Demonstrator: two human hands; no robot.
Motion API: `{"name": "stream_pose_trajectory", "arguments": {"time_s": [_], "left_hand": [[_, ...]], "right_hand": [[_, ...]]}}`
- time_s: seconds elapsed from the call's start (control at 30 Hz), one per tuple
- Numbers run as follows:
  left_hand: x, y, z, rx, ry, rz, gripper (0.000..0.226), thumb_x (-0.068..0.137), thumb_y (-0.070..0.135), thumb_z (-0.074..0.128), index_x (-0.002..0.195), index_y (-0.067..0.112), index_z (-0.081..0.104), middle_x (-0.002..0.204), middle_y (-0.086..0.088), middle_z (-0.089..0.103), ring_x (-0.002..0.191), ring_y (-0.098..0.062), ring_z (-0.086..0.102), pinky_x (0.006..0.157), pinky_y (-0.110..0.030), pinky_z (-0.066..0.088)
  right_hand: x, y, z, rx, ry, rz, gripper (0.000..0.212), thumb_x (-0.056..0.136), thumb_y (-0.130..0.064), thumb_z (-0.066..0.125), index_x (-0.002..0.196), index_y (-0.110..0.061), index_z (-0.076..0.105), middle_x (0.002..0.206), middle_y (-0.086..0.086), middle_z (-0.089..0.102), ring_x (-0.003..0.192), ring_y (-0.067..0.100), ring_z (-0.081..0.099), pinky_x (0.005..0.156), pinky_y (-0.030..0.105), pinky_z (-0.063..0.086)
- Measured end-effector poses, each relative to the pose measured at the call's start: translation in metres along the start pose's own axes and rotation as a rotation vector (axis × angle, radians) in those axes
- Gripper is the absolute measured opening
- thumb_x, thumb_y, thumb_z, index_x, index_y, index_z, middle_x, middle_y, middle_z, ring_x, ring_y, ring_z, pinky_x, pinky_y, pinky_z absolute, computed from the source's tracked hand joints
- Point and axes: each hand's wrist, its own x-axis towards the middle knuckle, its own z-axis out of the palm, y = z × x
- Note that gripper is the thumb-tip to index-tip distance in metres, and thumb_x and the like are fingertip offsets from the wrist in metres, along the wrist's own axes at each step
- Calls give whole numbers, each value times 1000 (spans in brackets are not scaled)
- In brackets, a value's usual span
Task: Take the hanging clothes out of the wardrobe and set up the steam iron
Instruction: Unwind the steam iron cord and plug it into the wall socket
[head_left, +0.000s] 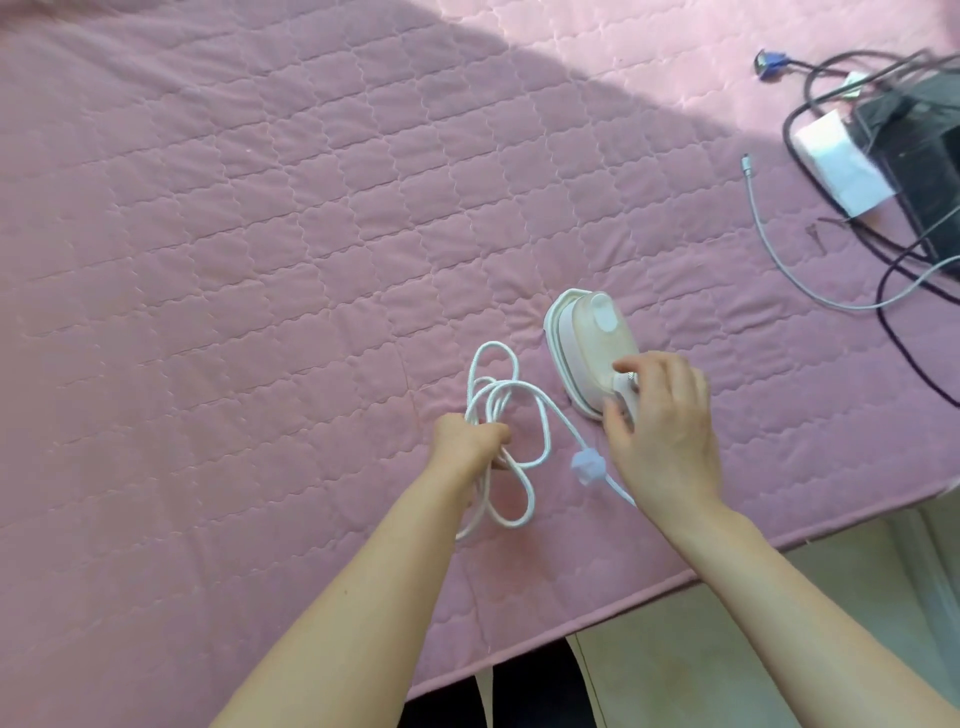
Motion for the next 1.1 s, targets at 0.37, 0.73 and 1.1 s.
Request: {"name": "stream_pose_trajectory", "arguments": {"time_s": [0.37,0.73,1.1], "left_hand": [[23,-12,52,-430,139,-66,4,76,6,67,80,5,66,72,-11,70,64,-24,64,70,-33,53],[34,16,104,-661,65,-76,15,92,7,55,96,-1,66,79,-12,73,61,-19,71,56,-29,57],[29,18,111,-539,2,17,20,86,7,65,102,-6,67,90,-22,71,75,-31,68,80,-47,55]], "right_hand": [[13,51,3,240,-360,411,43,87,-30,61,121,-12,42,113,10,57,104,29,51,76,34,38],[20,68,4,350,-452,472,26,92,-33,49,102,-10,42,90,6,55,81,26,47,65,33,32],[24,82,8,250,-405,454,53,78,-57,62,90,-6,57,85,7,62,85,30,52,65,33,30]]}}
